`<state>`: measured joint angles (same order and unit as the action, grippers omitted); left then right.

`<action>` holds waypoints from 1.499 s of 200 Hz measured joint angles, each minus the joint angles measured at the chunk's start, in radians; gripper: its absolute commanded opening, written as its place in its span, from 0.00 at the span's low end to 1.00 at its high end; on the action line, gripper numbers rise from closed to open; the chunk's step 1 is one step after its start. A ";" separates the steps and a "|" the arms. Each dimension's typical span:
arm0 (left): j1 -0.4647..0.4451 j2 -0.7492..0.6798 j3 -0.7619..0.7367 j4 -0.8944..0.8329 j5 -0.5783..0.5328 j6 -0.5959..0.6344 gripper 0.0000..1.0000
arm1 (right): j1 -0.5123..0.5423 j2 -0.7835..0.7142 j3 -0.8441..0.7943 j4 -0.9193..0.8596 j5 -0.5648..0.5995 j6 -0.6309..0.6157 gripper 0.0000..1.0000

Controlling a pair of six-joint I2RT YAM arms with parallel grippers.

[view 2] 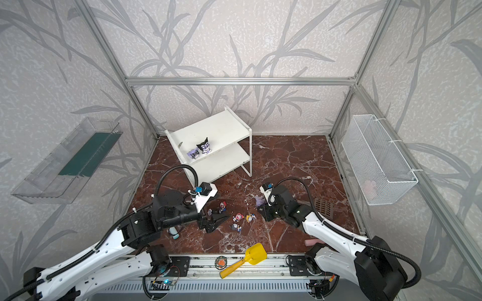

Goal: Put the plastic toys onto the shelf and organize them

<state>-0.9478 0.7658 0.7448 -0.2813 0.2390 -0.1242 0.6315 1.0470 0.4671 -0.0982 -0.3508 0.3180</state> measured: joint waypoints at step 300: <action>0.163 0.388 -0.334 1.029 0.536 -0.665 0.33 | -0.003 -0.363 -0.179 0.442 -0.533 0.167 0.22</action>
<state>-0.7849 1.1538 0.4110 0.7475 0.7746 -0.7887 0.6281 0.6842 0.2886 0.3439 -0.8837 0.4847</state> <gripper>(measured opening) 0.393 0.218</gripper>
